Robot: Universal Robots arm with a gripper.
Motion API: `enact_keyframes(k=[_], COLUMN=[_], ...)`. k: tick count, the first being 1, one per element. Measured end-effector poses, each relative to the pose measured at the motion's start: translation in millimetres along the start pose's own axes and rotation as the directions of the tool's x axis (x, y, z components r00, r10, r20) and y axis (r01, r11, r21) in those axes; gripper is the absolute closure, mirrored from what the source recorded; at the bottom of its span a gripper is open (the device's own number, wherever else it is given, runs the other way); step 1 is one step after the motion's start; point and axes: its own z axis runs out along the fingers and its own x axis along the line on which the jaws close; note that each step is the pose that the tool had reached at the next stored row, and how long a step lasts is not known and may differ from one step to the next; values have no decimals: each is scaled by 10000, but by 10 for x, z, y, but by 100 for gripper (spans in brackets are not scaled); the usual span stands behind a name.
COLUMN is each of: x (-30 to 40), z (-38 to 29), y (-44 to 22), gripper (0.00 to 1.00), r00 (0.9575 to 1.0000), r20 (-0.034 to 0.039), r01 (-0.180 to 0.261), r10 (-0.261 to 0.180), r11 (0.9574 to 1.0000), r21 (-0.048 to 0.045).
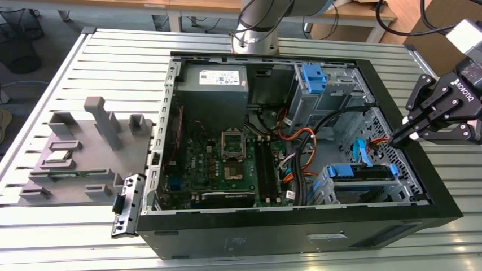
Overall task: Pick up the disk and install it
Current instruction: 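Insert the second disk wire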
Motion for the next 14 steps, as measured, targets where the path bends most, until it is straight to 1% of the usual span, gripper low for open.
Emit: enact_keyframes(k=[2,4,11,12,14], x=[0,3,17,19,22], z=[2,12,59,66,77], y=[8,36,177,196,230], gripper=[82,82,82,82,82], r00=[10000,10000,10000,10000,10000], r20=[-1,4,26,19,-26], r01=[1,0,-4,-9,-25], r10=[-1,0,4,8,26], r11=[10000,10000,9996,9995,9992], r21=[14,55,276,315,392])
